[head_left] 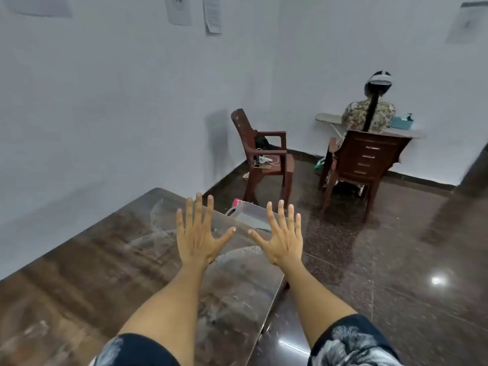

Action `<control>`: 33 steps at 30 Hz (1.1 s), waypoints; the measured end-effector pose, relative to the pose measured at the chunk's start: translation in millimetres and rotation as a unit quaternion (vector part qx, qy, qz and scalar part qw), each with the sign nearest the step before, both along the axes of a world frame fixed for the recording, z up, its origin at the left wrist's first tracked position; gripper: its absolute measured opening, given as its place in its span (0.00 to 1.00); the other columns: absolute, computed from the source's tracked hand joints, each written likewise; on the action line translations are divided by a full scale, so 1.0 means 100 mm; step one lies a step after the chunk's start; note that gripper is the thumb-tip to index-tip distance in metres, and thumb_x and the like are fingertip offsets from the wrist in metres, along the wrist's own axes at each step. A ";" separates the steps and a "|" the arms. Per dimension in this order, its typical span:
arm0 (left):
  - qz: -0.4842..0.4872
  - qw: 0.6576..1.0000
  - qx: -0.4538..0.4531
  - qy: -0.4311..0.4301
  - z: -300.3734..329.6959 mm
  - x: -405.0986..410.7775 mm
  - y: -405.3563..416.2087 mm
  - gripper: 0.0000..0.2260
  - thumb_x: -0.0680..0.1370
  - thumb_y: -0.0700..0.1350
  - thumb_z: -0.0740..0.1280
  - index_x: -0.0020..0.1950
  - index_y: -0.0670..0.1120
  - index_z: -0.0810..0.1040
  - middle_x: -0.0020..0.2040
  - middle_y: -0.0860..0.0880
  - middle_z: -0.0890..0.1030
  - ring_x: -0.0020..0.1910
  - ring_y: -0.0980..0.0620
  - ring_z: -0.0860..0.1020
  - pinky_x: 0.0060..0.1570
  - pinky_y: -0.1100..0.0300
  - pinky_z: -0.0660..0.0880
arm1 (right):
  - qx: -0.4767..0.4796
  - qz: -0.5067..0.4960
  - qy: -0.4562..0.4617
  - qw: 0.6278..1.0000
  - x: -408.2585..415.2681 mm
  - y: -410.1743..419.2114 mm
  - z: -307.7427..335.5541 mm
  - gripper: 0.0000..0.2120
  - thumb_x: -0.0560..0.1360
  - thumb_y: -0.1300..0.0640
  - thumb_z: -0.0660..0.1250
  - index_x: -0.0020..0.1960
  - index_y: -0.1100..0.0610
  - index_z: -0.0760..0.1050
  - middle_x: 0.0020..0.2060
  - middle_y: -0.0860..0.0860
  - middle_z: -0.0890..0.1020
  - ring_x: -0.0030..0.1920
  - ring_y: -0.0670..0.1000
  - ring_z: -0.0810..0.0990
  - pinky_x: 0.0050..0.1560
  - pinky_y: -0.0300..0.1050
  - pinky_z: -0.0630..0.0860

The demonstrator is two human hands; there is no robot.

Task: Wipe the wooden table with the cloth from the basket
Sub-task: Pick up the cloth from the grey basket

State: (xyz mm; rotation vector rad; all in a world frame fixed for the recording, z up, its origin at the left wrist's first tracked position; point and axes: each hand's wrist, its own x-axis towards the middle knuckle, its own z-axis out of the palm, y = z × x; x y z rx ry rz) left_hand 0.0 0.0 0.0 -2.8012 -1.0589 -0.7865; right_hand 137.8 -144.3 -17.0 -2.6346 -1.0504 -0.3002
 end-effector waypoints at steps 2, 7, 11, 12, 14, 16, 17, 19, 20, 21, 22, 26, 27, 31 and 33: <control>0.000 1.000 -0.019 0.018 -0.05 0.30 -0.01 0.41 0.70 0.73 0.42 0.76 0.50 0.46 0.77 0.47 0.49 0.75 0.47 0.45 0.71 0.48 0.36 | -0.001 -0.013 0.008 1.000 0.28 -0.03 -0.07 0.41 0.68 0.24 0.37 0.72 0.44 0.30 0.75 0.49 0.37 0.73 0.52 0.30 0.70 0.50 0.26; 0.010 0.998 -0.020 0.065 -0.25 0.98 0.04 0.40 0.71 0.73 0.39 0.76 0.50 0.44 0.77 0.46 0.48 0.75 0.47 0.44 0.71 0.48 0.34 | -0.038 -0.031 0.014 0.999 1.00 -0.07 -0.26 0.41 0.67 0.24 0.35 0.71 0.44 0.28 0.75 0.50 0.37 0.72 0.53 0.30 0.70 0.52 0.27; 0.007 0.996 -0.031 0.078 -0.43 1.40 0.14 0.42 0.68 0.75 0.34 0.75 0.51 0.43 0.76 0.47 0.44 0.75 0.47 0.43 0.71 0.49 0.33 | -0.054 -0.028 0.036 0.997 1.50 -0.03 -0.43 0.42 0.65 0.24 0.32 0.72 0.45 0.29 0.74 0.49 0.35 0.72 0.53 0.29 0.70 0.53 0.27; 0.007 0.996 -0.031 0.082 -0.48 1.49 0.17 0.43 0.67 0.75 0.33 0.75 0.51 0.41 0.76 0.47 0.42 0.75 0.47 0.41 0.70 0.49 0.32 | -0.058 -0.026 0.042 0.997 1.60 0.00 -0.48 0.42 0.65 0.24 0.31 0.72 0.45 0.28 0.74 0.49 0.34 0.72 0.54 0.29 0.70 0.53 0.27; 0.007 0.995 -0.041 0.095 -0.54 1.65 0.26 0.43 0.66 0.75 0.30 0.74 0.52 0.37 0.76 0.47 0.39 0.74 0.47 0.38 0.70 0.48 0.32 | -0.075 -0.025 0.057 0.995 1.78 0.09 -0.57 0.41 0.64 0.24 0.29 0.70 0.44 0.25 0.73 0.49 0.32 0.72 0.54 0.28 0.70 0.54 0.27; 0.010 0.993 -0.043 0.108 -0.60 1.80 0.38 0.42 0.65 0.75 0.29 0.73 0.52 0.34 0.75 0.47 0.37 0.74 0.47 0.37 0.71 0.47 0.33 | -0.090 -0.021 0.067 0.993 1.94 0.19 -0.66 0.41 0.63 0.24 0.27 0.68 0.44 0.22 0.72 0.49 0.30 0.71 0.54 0.27 0.69 0.53 0.25; 0.012 0.991 -0.048 0.121 -0.64 1.89 0.47 0.42 0.64 0.75 0.29 0.72 0.52 0.32 0.74 0.47 0.36 0.74 0.47 0.36 0.70 0.47 0.33 | -0.095 -0.019 0.076 0.992 2.03 0.26 -0.70 0.40 0.63 0.25 0.27 0.68 0.44 0.22 0.71 0.49 0.30 0.71 0.54 0.27 0.68 0.53 0.24; 0.013 0.989 -0.055 0.134 -0.73 2.09 0.64 0.42 0.63 0.75 0.28 0.71 0.52 0.31 0.74 0.47 0.36 0.73 0.48 0.35 0.70 0.47 0.31 | -0.101 -0.015 0.087 0.991 2.20 0.40 -0.82 0.41 0.64 0.25 0.27 0.69 0.44 0.24 0.71 0.48 0.30 0.71 0.54 0.27 0.67 0.52 0.23; 0.011 0.989 -0.055 0.138 -0.77 2.18 0.72 0.43 0.63 0.75 0.27 0.71 0.52 0.31 0.75 0.47 0.36 0.73 0.48 0.35 0.69 0.48 0.30 | -0.105 -0.012 0.090 0.990 2.27 0.46 -0.87 0.41 0.64 0.25 0.27 0.70 0.44 0.24 0.71 0.48 0.30 0.71 0.54 0.27 0.67 0.52 0.23; 0.008 0.987 -0.060 0.146 -0.83 2.30 0.81 0.43 0.62 0.75 0.27 0.72 0.52 0.32 0.75 0.47 0.37 0.73 0.48 0.36 0.68 0.49 0.29 | -0.112 -0.012 0.096 0.989 2.35 0.54 -0.93 0.41 0.64 0.25 0.27 0.70 0.44 0.25 0.71 0.48 0.30 0.71 0.54 0.27 0.67 0.52 0.23; 0.003 0.986 -0.068 0.150 -0.89 2.42 0.89 0.44 0.62 0.75 0.27 0.72 0.52 0.33 0.75 0.47 0.38 0.73 0.48 0.36 0.68 0.50 0.28 | -0.117 -0.011 0.103 0.988 2.44 0.62 -1.00 0.41 0.64 0.25 0.27 0.70 0.44 0.25 0.71 0.48 0.31 0.71 0.54 0.27 0.67 0.53 0.23; -0.025 0.978 -0.120 0.169 -1.22 2.94 1.18 0.44 0.66 0.74 0.35 0.75 0.50 0.38 0.76 0.46 0.43 0.75 0.47 0.41 0.70 0.52 0.33 | -0.143 -0.003 0.121 0.982 2.77 0.94 -1.34 0.41 0.63 0.25 0.25 0.70 0.45 0.26 0.74 0.49 0.35 0.72 0.53 0.29 0.66 0.52 0.22; -0.035 0.972 -0.144 0.182 -1.35 3.06 1.24 0.43 0.68 0.74 0.38 0.76 0.49 0.39 0.77 0.46 0.43 0.75 0.47 0.42 0.71 0.51 0.36 | -0.146 -0.002 0.125 0.981 2.85 1.02 -1.45 0.42 0.62 0.25 0.24 0.70 0.45 0.27 0.75 0.49 0.37 0.72 0.53 0.30 0.66 0.52 0.23; -0.068 0.911 -0.302 0.273 -1.89 3.45 1.42 0.38 0.76 0.65 0.53 0.76 0.46 0.42 0.77 0.45 0.46 0.75 0.46 0.49 0.72 0.50 0.50 | -0.175 0.006 0.141 0.974 3.10 1.28 -1.92 0.46 0.56 0.26 0.16 0.70 0.46 0.26 0.76 0.50 0.40 0.74 0.55 0.34 0.71 0.55 0.28; -0.059 0.866 -0.378 0.321 -2.16 3.62 1.49 0.33 0.78 0.58 0.57 0.75 0.42 0.49 0.76 0.43 0.54 0.73 0.44 0.58 0.69 0.50 0.59 | -0.196 0.010 0.154 0.968 3.20 1.38 -2.17 0.48 0.55 0.27 0.15 0.71 0.47 0.26 0.76 0.51 0.43 0.75 0.55 0.37 0.72 0.55 0.31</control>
